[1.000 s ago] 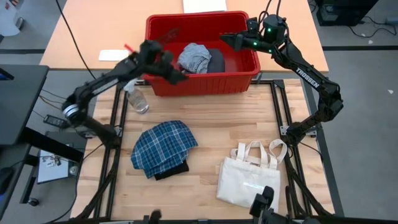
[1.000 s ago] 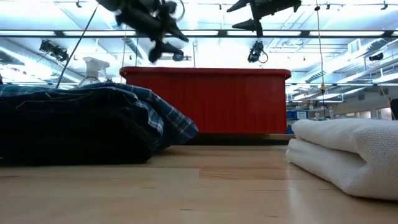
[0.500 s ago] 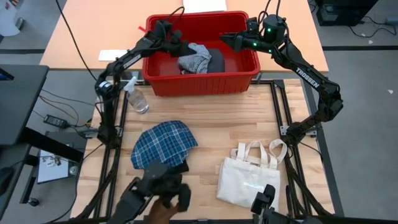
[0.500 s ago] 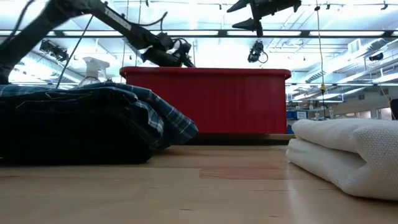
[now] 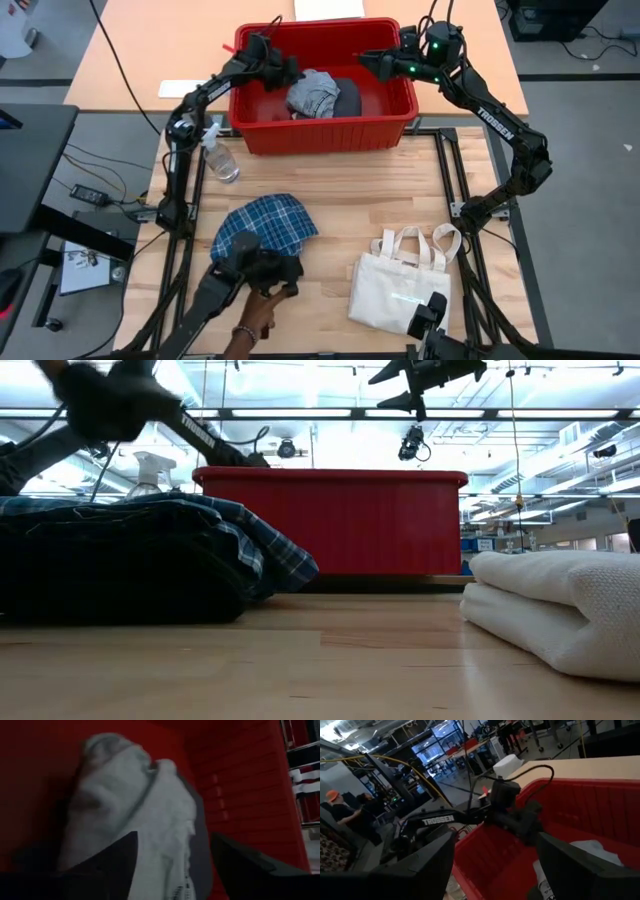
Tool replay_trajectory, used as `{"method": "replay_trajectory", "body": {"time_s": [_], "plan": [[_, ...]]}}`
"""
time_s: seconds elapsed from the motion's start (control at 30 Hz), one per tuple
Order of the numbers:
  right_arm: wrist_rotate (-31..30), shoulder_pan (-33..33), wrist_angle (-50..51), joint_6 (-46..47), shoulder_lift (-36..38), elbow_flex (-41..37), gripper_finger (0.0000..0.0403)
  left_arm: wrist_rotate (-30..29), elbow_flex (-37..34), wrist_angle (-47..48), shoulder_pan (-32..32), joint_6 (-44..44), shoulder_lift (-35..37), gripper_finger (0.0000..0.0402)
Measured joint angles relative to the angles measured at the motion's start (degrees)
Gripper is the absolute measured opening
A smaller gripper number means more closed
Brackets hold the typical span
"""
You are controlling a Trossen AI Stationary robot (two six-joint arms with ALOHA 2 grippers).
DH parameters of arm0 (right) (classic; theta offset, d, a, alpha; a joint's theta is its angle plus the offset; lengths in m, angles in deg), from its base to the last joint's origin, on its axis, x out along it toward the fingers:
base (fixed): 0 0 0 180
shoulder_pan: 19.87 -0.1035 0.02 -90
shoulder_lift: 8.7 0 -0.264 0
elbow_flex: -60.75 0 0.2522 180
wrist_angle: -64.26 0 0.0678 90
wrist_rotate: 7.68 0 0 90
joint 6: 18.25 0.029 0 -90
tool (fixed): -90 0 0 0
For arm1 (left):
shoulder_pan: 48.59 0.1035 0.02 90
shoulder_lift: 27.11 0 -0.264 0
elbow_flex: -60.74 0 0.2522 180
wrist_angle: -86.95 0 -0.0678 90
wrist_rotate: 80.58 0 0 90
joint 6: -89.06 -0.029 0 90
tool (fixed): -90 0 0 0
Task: Fold laundry
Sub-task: Remove the gray shirt from the red bin
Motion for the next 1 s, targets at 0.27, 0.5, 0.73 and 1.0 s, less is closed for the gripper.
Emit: {"method": "replay_trajectory", "body": {"time_s": [0.27, 0.5, 0.73, 1.0], "plan": [[0.82, 0.18, 1.47, -1.28, 0.0, 0.0, 0.0286, -5.46, -0.02, -2.17, 0.07, -1.89, -0.87, 0.0333], [1.53, 0.42, 1.49, -1.23, 0.0, 0.0, 0.0286, -11.2, -0.02, 0.99, 0.51, -2.57, -0.6, 0.0345], [1.68, 0.95, 1.47, -1.42, 0.0, 0.0, 0.0286, -13.05, -0.02, 4.66, -0.19, -3.8, -0.88, 0.0345], [2.64, 1.53, 1.41, -1.44, 0.0, 0.0, 0.0286, -1.38, -0.07, 2.79, -2.45, 0.02, -4.45, 0.0345]]}}
